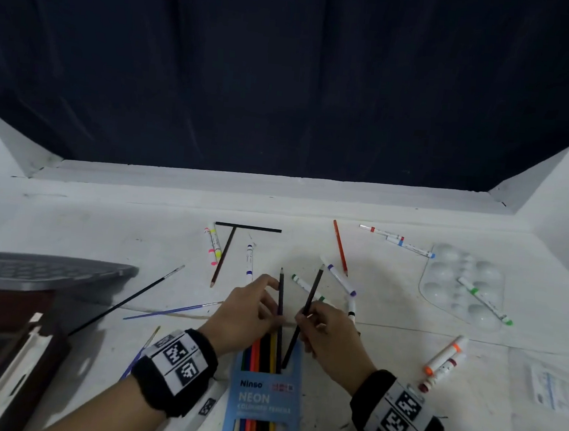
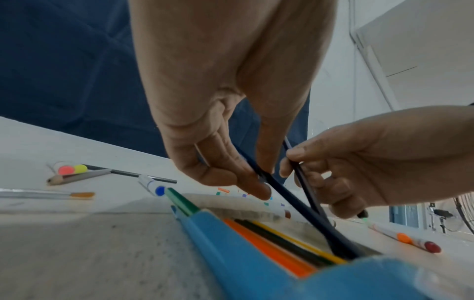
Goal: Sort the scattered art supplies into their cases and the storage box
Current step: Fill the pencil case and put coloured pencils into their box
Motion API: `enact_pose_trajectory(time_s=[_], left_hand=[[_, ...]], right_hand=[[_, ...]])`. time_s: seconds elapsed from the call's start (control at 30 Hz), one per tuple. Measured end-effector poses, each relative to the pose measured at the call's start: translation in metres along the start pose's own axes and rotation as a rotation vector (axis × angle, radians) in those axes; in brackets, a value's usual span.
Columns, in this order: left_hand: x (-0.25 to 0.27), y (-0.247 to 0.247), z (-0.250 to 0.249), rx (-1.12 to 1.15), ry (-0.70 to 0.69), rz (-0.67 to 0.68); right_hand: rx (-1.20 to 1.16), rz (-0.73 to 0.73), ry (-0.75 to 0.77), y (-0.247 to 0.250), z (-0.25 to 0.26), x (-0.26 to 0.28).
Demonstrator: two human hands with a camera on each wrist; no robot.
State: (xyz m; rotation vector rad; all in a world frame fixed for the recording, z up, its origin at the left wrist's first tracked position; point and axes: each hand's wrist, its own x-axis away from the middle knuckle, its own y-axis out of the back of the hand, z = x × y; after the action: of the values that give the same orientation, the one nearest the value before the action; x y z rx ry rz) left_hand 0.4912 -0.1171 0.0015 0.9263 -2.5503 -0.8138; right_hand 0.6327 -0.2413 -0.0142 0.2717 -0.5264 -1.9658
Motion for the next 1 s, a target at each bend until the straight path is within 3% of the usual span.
enact_pose_trajectory(time_s=[0.13,0.27,0.4,0.57,0.67,0.77,1.0], left_hand=[[-0.001,-0.005,-0.002,-0.196,0.001,0.043],[0.008,-0.008,-0.004,-0.568,-0.143,0.058],[0.022,-0.010,-0.006,-0.785,-0.222,0.102],[0.041,-0.010,-0.001,-0.830,-0.297,0.169],[0.054,-0.004,0.001,-0.906,-0.389,0.234],[0.066,0.003,0.007,-0.909,-0.414,0.310],[0.075,0.006,0.028,-0.799,-0.404,0.284]], right_hand=[[0.205,0.068,-0.021,-0.001,-0.008,-0.008],[0.255,0.152,-0.064,-0.003,-0.009,-0.010],[0.274,0.205,-0.059,0.003,-0.003,-0.009],[0.328,0.285,0.036,0.007,0.004,-0.003],[0.547,0.278,0.213,0.007,0.007,-0.001],[0.741,0.378,0.287,0.009,0.011,0.005],[0.880,0.478,0.387,0.004,0.014,0.023]])
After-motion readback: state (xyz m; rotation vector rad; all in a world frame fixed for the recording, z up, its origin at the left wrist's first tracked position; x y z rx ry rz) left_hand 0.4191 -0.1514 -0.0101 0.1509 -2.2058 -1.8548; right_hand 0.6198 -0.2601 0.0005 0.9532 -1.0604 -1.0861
